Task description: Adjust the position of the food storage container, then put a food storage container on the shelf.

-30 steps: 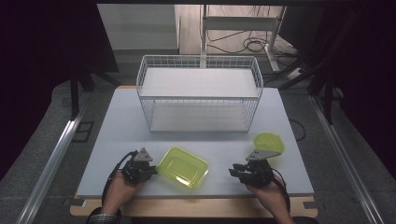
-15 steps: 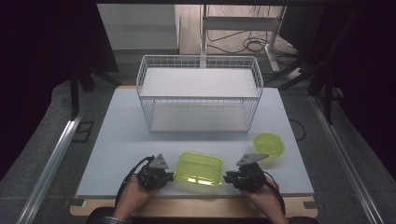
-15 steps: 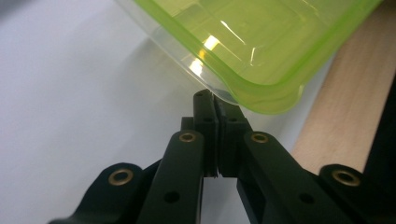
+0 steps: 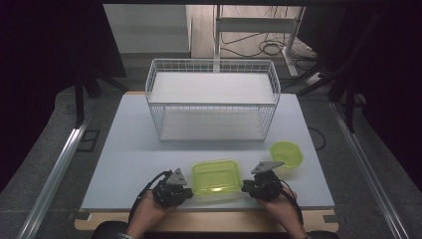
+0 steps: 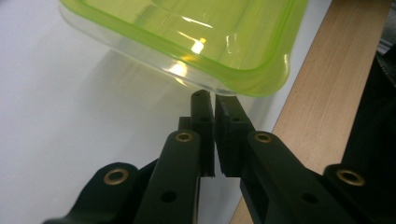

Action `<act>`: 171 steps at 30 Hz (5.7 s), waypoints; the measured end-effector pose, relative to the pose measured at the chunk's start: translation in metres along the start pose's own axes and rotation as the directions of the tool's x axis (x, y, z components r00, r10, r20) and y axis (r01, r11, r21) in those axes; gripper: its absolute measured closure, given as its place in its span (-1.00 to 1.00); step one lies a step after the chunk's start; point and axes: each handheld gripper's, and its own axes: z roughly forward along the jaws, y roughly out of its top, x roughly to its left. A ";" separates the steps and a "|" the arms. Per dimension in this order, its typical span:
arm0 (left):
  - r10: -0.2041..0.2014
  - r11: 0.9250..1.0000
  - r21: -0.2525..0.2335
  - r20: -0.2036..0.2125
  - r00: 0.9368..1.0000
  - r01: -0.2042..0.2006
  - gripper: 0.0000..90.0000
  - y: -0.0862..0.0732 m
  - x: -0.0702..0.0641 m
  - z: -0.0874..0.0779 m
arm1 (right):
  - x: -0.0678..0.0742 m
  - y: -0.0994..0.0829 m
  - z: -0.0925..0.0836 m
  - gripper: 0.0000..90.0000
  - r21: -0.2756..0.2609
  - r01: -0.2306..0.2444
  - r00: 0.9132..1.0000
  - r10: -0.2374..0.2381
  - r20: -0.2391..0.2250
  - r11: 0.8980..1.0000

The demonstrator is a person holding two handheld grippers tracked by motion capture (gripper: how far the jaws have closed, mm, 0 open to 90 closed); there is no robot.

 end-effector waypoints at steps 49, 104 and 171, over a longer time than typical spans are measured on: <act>0.006 0.993 -0.110 -0.332 0.943 -0.045 -0.94 -0.039 0.002 -0.034 | -0.014 0.003 -0.031 -0.58 -0.177 -0.164 0.986 0.157 -0.056 0.970; 0.075 0.994 -0.048 -0.359 0.930 -0.099 -0.94 -0.038 -0.003 -0.030 | -0.042 0.050 -0.014 0.81 -0.072 -0.464 0.842 0.414 -0.345 0.883; -0.013 0.985 -0.171 -0.290 0.957 -0.038 -0.97 -0.039 0.002 -0.040 | -0.073 0.185 -0.101 0.80 -0.248 -0.517 0.829 0.406 -0.384 0.820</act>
